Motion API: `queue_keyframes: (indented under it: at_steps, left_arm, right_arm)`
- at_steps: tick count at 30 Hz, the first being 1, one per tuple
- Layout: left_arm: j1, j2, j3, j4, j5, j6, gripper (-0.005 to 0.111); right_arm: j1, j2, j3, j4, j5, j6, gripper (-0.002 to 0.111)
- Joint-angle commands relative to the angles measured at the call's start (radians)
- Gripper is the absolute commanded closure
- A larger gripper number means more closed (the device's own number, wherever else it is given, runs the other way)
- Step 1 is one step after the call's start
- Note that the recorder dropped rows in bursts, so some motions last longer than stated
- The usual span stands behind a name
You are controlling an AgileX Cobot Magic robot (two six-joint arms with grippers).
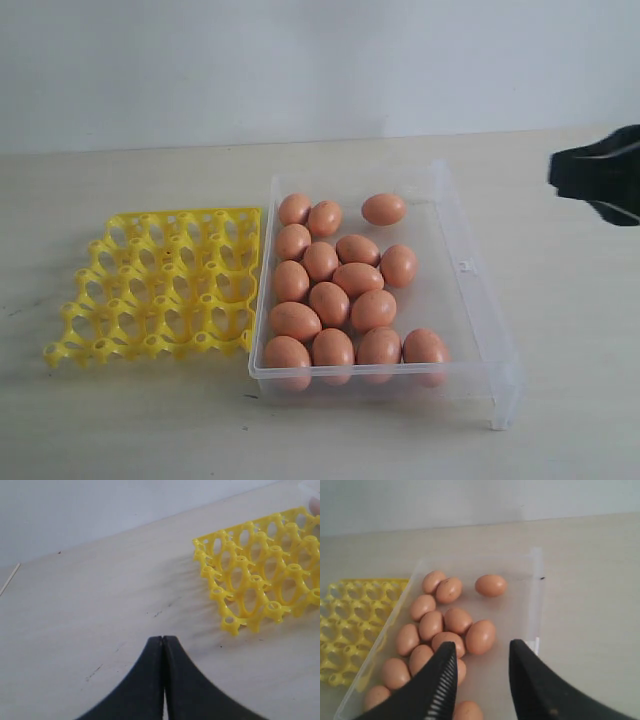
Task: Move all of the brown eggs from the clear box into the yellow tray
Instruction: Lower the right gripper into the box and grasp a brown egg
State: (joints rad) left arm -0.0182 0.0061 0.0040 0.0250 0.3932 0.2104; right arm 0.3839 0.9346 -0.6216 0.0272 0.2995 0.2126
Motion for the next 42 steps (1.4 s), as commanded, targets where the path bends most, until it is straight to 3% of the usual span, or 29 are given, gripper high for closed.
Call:
queue_keyframes:
  at_steps: [1, 7, 12, 22, 26, 29, 31, 42]
  left_arm:
    - [-0.002, -0.006, -0.004, 0.000, -0.005, -0.005, 0.107]
    - [-0.002, -0.006, -0.004, 0.000, -0.005, -0.005, 0.107]
    - [-0.002, -0.006, -0.004, 0.000, -0.005, -0.005, 0.107]
    - [-0.002, -0.006, -0.004, 0.000, -0.005, -0.005, 0.107]
    - [-0.002, -0.006, -0.004, 0.000, -0.005, -0.005, 0.107]
    - [-0.002, -0.006, -0.004, 0.000, -0.005, -0.005, 0.107]
    - [-0.002, -0.006, -0.004, 0.000, -0.005, -0.005, 0.107]
    - [-0.002, -0.006, -0.004, 0.000, -0.005, -0.005, 0.107]
  right_arm:
    - [0.072, 0.162, -0.098, -0.047, -0.002, -0.005, 0.074]
    - [0.123, 0.343, -0.236, -0.056, 0.008, 0.036, 0.079]
    - [0.140, 0.488, -0.397, -0.068, 0.175, 0.079, 0.108]
    - [0.140, 0.822, -0.736, -0.082, 0.598, 0.081, 0.108]
    - [0.140, 0.942, -0.830, -0.047, 0.665, 0.108, 0.097]
    - [0.140, 1.054, -0.929, -0.027, 0.732, 0.199, 0.065]
    - [0.138, 1.101, -0.973, -0.065, 0.747, 0.278, 0.051]
    - [0.108, 1.213, -1.040, -0.210, 0.767, 0.357, 0.050]
